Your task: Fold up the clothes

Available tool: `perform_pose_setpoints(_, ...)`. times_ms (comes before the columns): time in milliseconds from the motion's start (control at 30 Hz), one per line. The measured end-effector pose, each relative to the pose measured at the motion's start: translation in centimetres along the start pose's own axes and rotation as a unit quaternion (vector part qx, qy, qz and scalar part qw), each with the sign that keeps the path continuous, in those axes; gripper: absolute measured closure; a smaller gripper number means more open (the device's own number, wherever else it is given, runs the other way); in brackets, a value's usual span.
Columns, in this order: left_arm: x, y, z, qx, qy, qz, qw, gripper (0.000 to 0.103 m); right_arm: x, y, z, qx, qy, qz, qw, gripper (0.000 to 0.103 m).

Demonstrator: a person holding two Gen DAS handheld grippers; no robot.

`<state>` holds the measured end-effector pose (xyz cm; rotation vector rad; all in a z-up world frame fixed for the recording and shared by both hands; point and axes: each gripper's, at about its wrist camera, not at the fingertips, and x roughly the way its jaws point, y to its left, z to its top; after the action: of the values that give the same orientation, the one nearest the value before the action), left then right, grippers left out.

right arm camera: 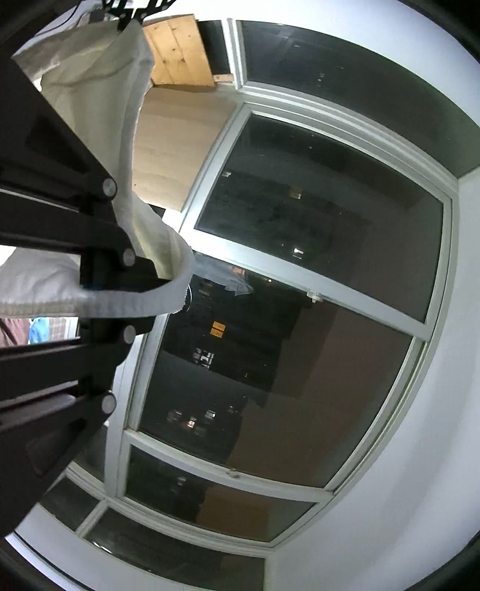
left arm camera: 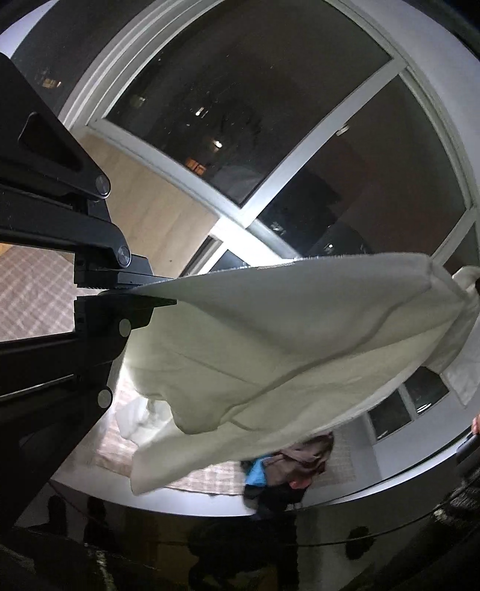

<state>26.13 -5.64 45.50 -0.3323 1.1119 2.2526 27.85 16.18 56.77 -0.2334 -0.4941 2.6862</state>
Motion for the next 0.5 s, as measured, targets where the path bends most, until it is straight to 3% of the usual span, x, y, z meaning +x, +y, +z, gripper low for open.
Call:
perform_pose_setpoints(133,5.4,0.2,-0.3,-0.008,0.041,-0.036,0.9985,0.102,5.6,1.5,-2.0,-0.019,0.031,0.005,0.999,0.100)
perform_pose_setpoints(300,16.7,0.2,-3.4,-0.036,0.111,-0.071,0.9906,0.102,17.8,4.2,-7.1,-0.047,0.089,0.017,0.995,0.100)
perform_pose_setpoints(400,25.4,1.0,-5.6,-0.066,0.163,-0.092,0.9802,0.102,26.4,6.5,-10.9,-0.075,0.120,0.016,0.990,0.100)
perform_pose_setpoints(500,34.6,0.9,-8.9,-0.102,0.223,-0.111,0.9631,0.102,35.3,9.6,-15.4,-0.100,0.157,0.025,0.982,0.100)
